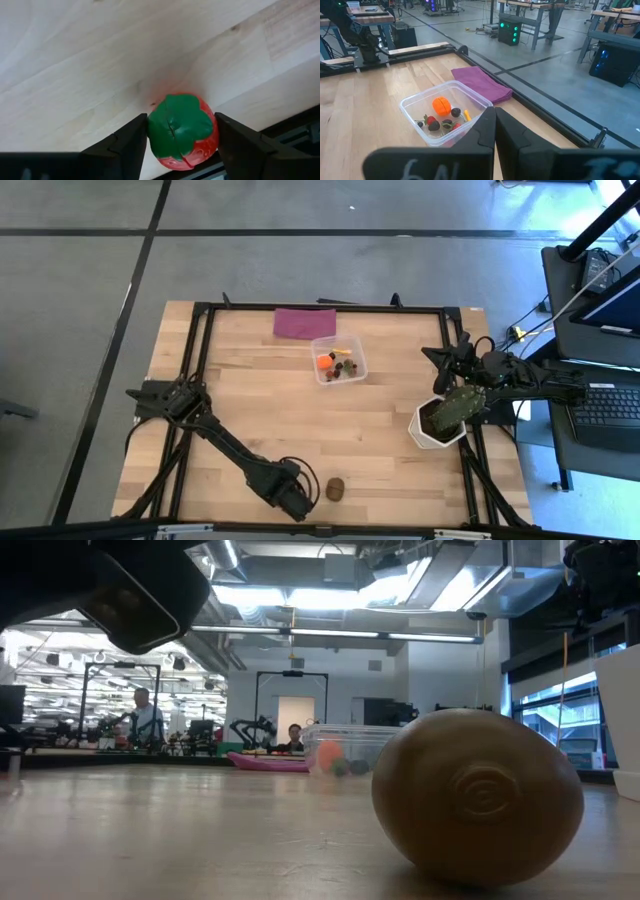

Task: Pick and placing Produce into tupperware
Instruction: Put the red strawberry into the transparent bin

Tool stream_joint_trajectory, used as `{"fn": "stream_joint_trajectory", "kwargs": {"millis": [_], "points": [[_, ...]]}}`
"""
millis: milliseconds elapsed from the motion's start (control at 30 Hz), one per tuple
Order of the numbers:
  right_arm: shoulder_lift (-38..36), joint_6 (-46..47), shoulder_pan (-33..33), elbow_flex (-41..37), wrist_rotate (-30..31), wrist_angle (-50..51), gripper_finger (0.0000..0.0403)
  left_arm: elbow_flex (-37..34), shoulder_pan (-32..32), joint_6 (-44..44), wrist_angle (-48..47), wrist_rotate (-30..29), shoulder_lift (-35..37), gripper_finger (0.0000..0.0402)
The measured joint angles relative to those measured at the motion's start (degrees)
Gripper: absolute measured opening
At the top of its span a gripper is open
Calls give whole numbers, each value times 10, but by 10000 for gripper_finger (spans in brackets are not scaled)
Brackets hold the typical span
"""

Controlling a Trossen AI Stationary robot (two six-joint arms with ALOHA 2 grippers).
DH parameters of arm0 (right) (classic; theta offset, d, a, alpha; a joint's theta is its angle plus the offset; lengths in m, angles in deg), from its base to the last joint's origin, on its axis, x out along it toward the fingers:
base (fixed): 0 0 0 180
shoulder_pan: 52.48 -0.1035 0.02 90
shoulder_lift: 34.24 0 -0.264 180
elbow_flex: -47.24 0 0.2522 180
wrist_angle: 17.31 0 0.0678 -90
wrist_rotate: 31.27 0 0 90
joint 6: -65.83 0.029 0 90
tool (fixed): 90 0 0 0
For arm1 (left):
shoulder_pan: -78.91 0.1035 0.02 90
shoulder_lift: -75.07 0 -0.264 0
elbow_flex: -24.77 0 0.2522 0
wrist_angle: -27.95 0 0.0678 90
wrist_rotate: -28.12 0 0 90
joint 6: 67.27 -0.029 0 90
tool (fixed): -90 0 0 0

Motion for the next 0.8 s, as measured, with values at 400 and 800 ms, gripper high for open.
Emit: {"fn": "stream_joint_trajectory", "kwargs": {"millis": [400, 800], "points": [[0, 0, 0, 0, 0, 0, 9, 0, 80, -193, 27, 28, 0, 201], [0, 0, 0, 0, 0, 0, 9, 0, 253, -436, 34, -42, 86, 200]]}}
